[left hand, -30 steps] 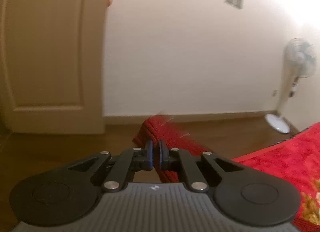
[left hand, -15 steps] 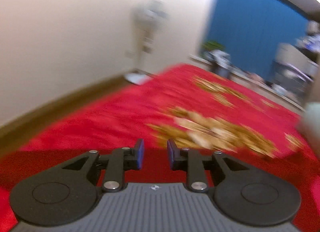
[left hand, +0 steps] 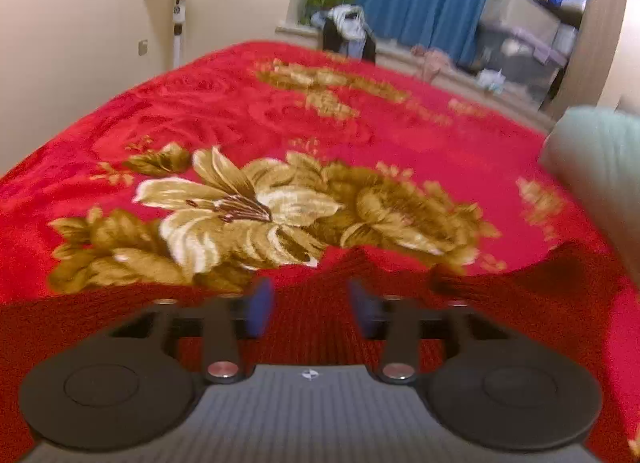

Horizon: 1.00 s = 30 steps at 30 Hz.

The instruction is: Fold small clothes

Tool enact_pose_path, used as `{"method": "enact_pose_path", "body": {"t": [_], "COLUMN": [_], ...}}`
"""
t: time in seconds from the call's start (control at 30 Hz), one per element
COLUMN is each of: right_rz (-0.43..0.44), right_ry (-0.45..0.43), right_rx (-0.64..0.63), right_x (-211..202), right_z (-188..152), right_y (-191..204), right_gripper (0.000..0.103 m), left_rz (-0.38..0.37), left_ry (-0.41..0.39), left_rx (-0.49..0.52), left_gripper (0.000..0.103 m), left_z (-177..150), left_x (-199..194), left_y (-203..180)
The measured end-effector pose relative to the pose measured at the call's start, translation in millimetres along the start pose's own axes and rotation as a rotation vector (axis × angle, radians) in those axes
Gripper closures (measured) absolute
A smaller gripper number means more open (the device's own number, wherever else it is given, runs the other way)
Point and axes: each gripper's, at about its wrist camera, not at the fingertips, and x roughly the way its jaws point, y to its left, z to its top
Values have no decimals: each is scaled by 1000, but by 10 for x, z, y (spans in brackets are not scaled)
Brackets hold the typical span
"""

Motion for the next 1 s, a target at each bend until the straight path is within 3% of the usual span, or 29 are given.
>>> {"method": "enact_pose_path", "body": {"t": [0.1,0.13,0.17,0.2,0.23,0.3,0.33,0.37,0.43,0.47,0.5,0.53,0.57,0.63,0.77,0.83,0.9,1.0], "right_rz": [10,13,16,16,14,12,13,12,7,3,-2,-10,-24,-55,-87,-87,-92,-83], "right_ry": [6,8,10,12,15,21,21,22,29,35,42,51,66,91,121,122,122,107], "right_rx": [-2,-5,-8,-11,-12,-4,0,1,-2,-7,-13,-20,-29,-43,-44,-38,-37,-14], "right_x": [2,6,10,19,26,39,40,41,52,58,67,80,100,138,182,189,179,110], "right_z": [10,13,15,17,23,31,37,40,41,35,25,14,-1,-28,-75,-72,-73,-72], "right_y": [-25,-33,-38,-47,-54,-80,-90,-87,-77,-73,-66,-61,-55,-48,-83,-95,-83,-72], "right_gripper": [77,77,77,77,77,77,77,77,77,77,77,77,77,77,77,77,77,77], "left_rz": [42,42,23,3,22,125,152,154,200,249,277,255,202,73,-44,-46,-23,18], "left_ry": [36,52,74,102,64,-114,-130,-95,4,-38,-128,-191,-208,-198,-119,-49,150,103], "left_rx": [45,50,64,100,134,37,-48,-61,118,189,214,200,177,138,179,205,230,309], "left_gripper": [45,52,89,92,94,94,94,92,86,82,77,68,66,66,66,65,60,60], "left_z": [48,33,26,33,68,174,194,182,131,103,64,26,-12,-162,-541,-791,-1046,-1103], "left_x": [358,430,505,548,517,333,314,366,476,410,255,108,8,-162,-354,-375,-198,-468], "left_y": [-73,-56,-56,-61,-63,113,215,224,-2,-117,-206,-253,-279,-348,-552,-587,-582,-656]}}
